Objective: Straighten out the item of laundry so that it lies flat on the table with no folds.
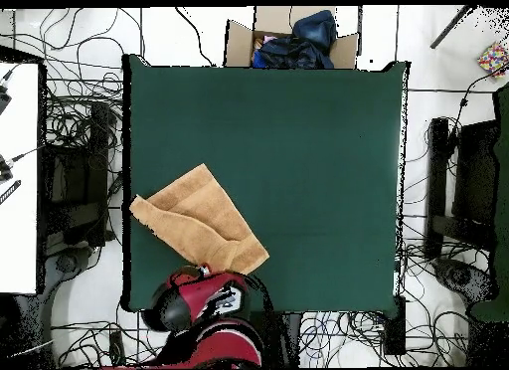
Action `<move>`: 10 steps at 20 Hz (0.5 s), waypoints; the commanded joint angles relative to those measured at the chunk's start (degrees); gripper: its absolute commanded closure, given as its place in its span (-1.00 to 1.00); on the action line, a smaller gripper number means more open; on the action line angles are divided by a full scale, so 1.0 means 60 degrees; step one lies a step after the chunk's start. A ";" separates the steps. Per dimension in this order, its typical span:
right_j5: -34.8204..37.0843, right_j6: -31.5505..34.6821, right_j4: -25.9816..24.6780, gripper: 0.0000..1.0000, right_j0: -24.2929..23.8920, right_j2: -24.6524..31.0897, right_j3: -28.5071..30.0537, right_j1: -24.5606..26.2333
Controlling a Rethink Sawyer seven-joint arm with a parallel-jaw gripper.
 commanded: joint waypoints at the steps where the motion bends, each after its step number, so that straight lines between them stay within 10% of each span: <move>1: -0.0126 0.2793 0.1128 1.00 0.0747 -0.0211 0.0449 0.0133; 10: -0.0101 0.2658 0.1758 1.00 0.1212 -0.0068 0.1013 -0.0168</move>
